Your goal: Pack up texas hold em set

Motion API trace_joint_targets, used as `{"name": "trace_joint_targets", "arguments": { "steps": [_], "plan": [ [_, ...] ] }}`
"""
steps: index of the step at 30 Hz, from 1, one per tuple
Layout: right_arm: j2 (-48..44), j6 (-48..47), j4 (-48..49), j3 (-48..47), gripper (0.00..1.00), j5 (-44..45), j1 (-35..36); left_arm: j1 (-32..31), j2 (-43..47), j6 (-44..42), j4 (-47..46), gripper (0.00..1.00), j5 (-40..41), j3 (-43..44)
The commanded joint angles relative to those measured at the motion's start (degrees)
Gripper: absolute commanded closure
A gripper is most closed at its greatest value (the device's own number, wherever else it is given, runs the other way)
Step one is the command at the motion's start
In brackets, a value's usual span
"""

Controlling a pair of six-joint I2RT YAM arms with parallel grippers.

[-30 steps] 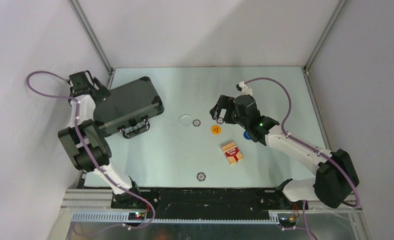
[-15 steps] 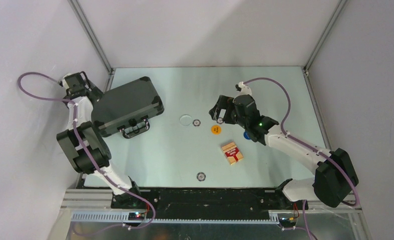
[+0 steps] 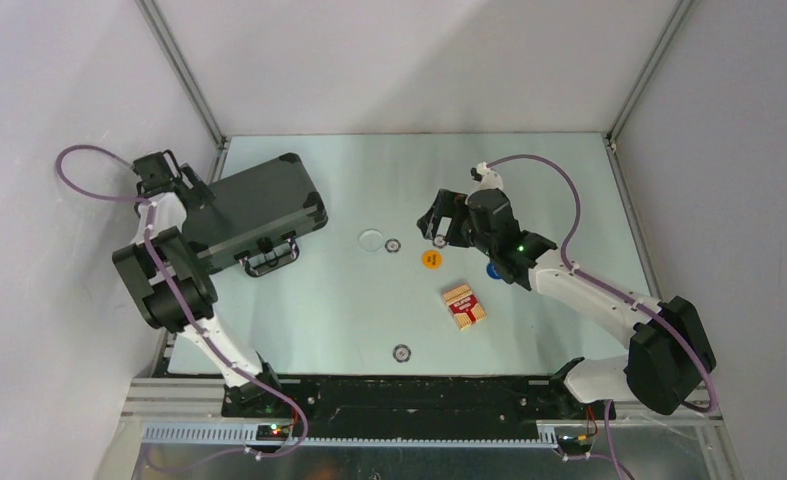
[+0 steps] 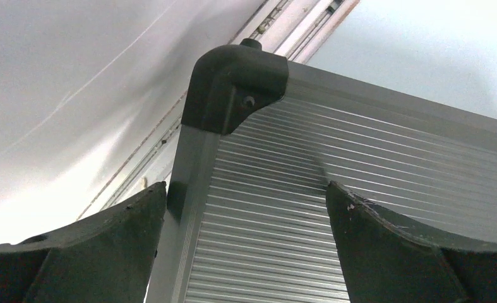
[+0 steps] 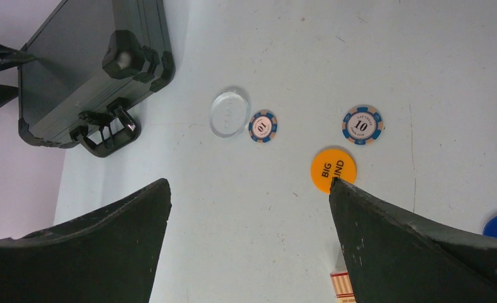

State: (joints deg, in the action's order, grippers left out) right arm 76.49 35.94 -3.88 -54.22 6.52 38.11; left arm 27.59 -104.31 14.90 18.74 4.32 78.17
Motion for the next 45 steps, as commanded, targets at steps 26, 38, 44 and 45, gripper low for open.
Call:
{"name": "trace_joint_targets", "arguments": {
  "steps": [26,38,44,45],
  "plan": [
    [-0.6,-0.6,2.3,-0.2,0.00,-0.7,-0.4,-2.5,-7.7,-4.4,7.1,0.02,-17.0,1.4],
    [-0.7,-0.2,2.5,-0.2,0.00,-0.7,-0.3,-6.7,-10.8,-6.0,10.4,0.00,-23.1,4.8],
    [-0.7,-0.2,2.1,-0.5,0.01,-0.5,-0.2,-9.0,-12.8,-6.9,12.6,0.00,-25.0,6.5],
    [-0.5,-0.2,1.9,-0.6,0.00,-0.5,-0.3,-9.4,-13.1,-7.2,12.7,0.00,-25.0,6.7]
  ]
}}
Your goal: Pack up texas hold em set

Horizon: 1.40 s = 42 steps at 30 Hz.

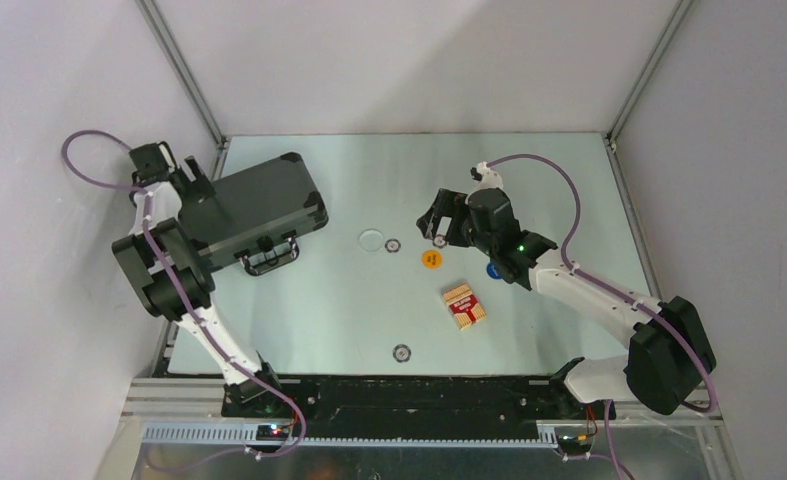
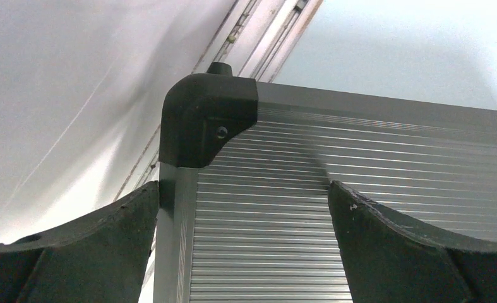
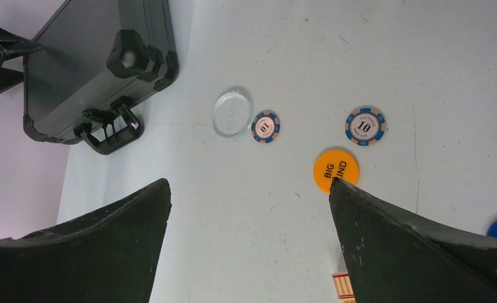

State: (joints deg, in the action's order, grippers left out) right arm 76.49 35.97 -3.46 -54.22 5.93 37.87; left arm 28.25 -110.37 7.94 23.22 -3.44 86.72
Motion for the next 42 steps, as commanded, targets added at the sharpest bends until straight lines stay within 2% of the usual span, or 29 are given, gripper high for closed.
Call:
{"name": "trace_joint_targets", "arguments": {
  "steps": [1,22,42],
  "plan": [
    [-0.5,-0.2,1.4,-0.7,0.01,0.1,0.0,-10.6,-7.3,-0.3,8.4,0.00,-17.3,-1.6],
    [-0.4,0.5,1.2,-1.9,0.01,0.4,0.4,-18.1,-8.1,-2.7,13.5,0.00,-22.3,-0.5],
    [-3.7,0.2,-2.0,-1.9,0.01,2.6,1.0,-28.6,-7.1,-1.0,14.1,0.00,-20.5,-0.9]
  ]
}}
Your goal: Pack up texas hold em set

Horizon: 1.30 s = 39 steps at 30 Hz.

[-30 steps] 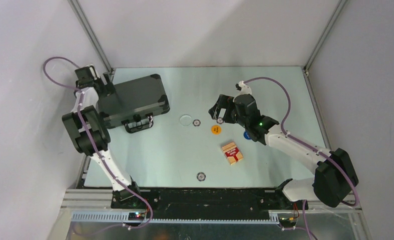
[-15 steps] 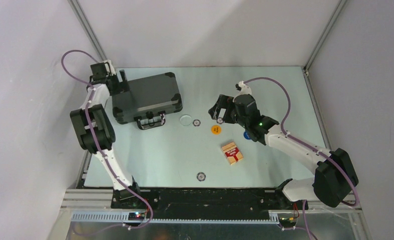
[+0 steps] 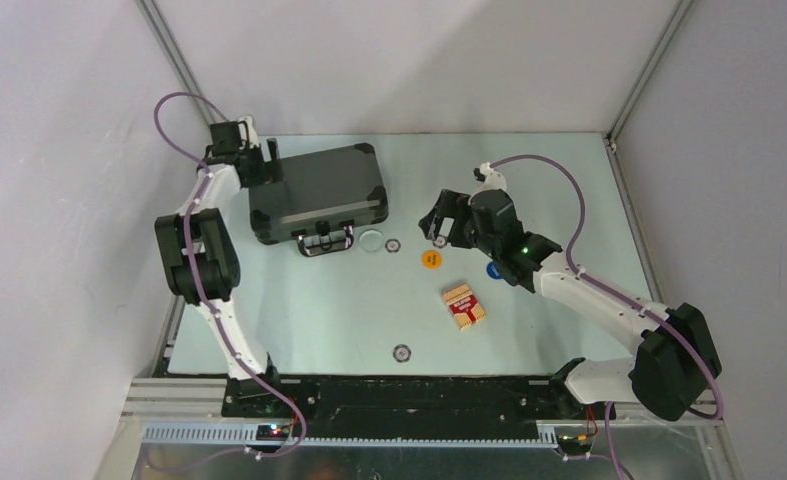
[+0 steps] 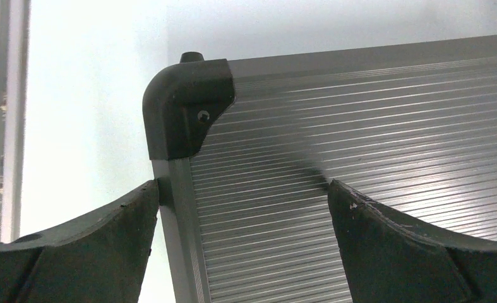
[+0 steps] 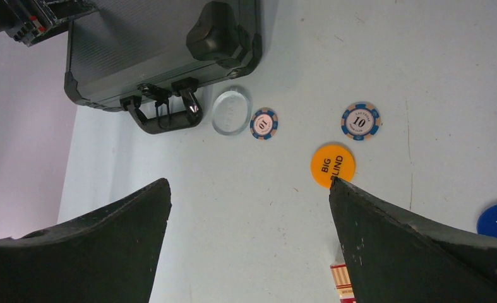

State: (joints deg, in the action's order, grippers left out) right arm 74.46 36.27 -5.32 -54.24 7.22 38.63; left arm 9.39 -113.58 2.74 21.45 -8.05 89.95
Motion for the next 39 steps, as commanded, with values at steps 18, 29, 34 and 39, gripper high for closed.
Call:
{"name": "trace_joint_targets", "arguments": {
  "steps": [18,29,34,39],
  "plan": [
    [-1.7,-0.2,-0.8,-1.9,0.00,1.9,-0.1,-17.5,-3.6,7.2,15.7,0.00,-16.3,-5.0],
    [-1.2,-3.6,1.2,-1.9,0.00,1.6,-3.5,-16.2,5.3,11.5,14.9,0.02,-11.1,-0.9],
    [1.8,-2.5,4.6,-1.9,0.00,-4.0,-9.2,-15.9,9.7,13.2,14.9,0.02,-10.2,4.1],
    [9.2,1.8,10.7,-3.7,0.00,-11.1,-15.0,-15.3,17.2,15.2,14.1,0.02,-3.2,1.1]
  ]
}}
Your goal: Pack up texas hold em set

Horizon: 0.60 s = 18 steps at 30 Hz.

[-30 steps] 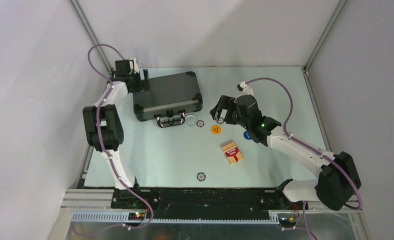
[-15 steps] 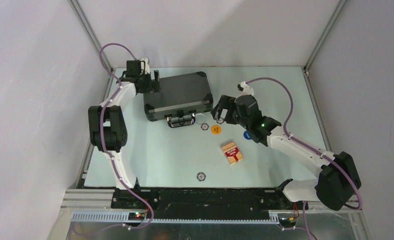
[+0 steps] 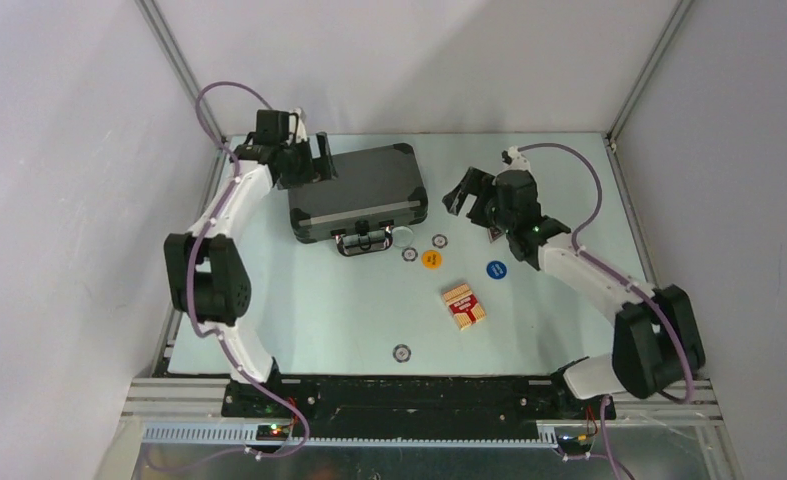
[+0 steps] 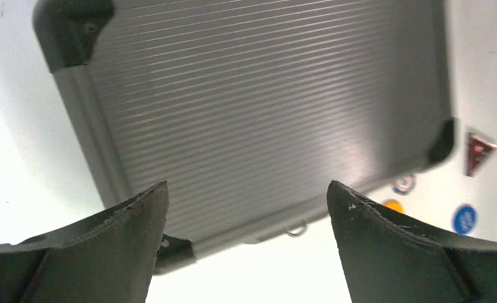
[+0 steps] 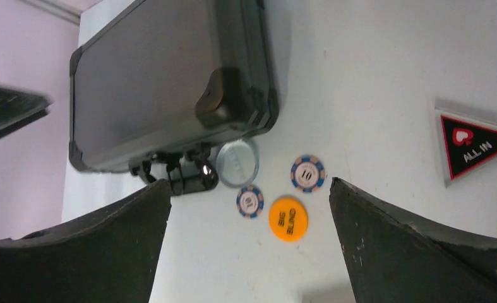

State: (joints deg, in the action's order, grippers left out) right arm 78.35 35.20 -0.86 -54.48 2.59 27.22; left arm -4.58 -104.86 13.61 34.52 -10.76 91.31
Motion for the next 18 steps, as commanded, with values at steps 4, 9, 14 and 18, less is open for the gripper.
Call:
{"name": "trace_joint_targets", "arguments": {
  "steps": [4,9,14,18],
  "plan": [
    [15.1,4.8,6.9,-9.9,0.00,-10.4,-5.1,1.3,16.0,9.7,-5.2,0.02,1.7,-8.1],
    [25.3,8.4,9.9,-16.9,0.00,-14.3,-5.6,7.0,26.8,16.0,-11.9,0.02,1.8,-21.4],
    [31.1,10.2,10.5,-22.6,0.00,-15.7,-4.9,9.5,32.8,17.0,-15.4,0.02,1.1,-29.2],
    [36.0,11.6,9.9,-26.4,0.00,-16.9,-4.0,11.9,34.8,17.0,-19.2,0.02,-5.9,-33.2]
  ]
}}
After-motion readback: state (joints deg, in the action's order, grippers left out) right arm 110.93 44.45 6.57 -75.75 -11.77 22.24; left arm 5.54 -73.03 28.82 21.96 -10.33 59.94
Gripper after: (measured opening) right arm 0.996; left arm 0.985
